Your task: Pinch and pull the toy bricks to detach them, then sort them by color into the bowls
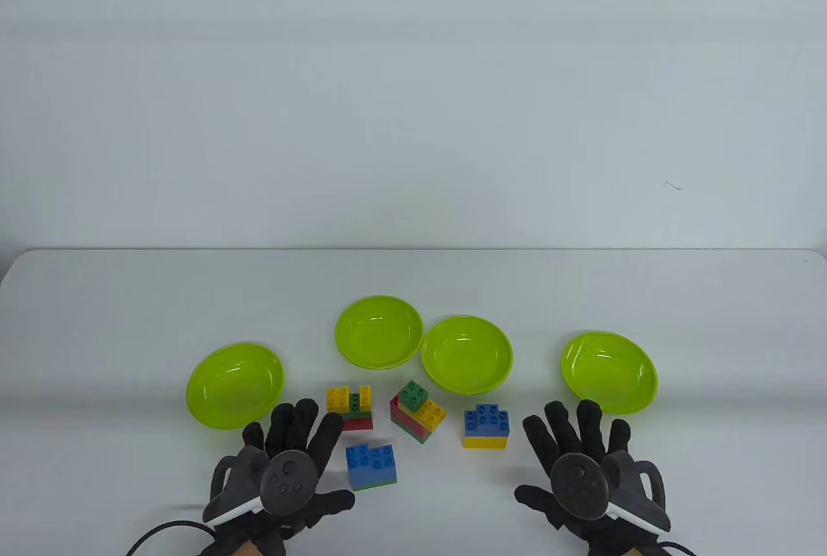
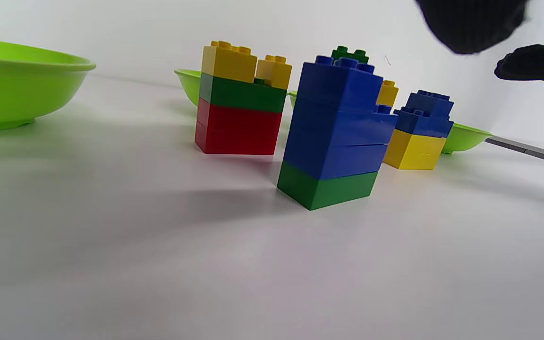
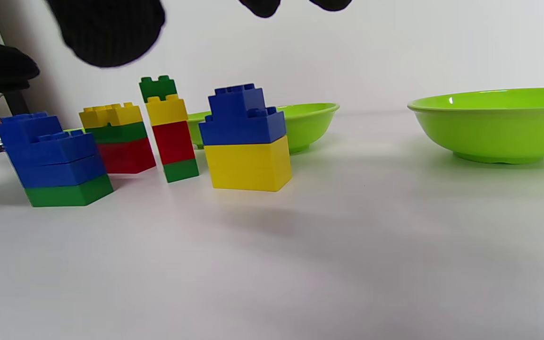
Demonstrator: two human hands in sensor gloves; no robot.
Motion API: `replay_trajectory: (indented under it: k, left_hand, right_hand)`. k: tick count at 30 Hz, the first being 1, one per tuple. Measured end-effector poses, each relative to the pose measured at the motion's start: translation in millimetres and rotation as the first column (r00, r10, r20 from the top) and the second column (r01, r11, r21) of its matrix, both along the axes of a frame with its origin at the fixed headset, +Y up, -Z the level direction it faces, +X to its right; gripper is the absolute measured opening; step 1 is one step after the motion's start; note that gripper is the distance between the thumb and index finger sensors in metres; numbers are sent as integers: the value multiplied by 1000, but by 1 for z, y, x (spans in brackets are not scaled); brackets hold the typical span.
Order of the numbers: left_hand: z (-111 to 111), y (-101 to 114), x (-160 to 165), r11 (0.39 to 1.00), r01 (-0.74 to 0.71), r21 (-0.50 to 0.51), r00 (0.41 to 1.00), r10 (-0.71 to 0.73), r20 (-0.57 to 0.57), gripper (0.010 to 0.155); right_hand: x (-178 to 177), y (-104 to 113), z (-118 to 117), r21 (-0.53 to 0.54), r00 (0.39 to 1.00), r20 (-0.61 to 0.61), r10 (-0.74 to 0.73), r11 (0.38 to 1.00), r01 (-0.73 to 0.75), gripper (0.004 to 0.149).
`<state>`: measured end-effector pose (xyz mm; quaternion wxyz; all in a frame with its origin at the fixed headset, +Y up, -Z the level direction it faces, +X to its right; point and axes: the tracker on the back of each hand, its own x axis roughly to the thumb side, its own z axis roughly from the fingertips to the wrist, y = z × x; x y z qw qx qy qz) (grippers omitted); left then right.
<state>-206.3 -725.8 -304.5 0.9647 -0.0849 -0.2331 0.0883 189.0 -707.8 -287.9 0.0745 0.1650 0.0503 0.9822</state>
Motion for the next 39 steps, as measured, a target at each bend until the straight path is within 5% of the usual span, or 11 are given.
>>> replay_trajectory:
  k: [25, 30, 39]
  left_hand:
    - [2, 8, 0, 997, -59, 43, 998, 58, 16, 98]
    - [-2, 4, 12, 984, -139, 115, 990, 134, 42, 99]
    - [-19, -19, 31, 980, -146, 134, 989, 141, 42, 76]
  right_hand:
    - [1, 0, 1, 19, 1000, 2, -18, 1000, 18, 86]
    - [0, -2, 0, 8, 1000, -3, -10, 1000, 10, 86]
    - [-2, -3, 0, 6, 1000, -8, -11, 1000, 11, 85]
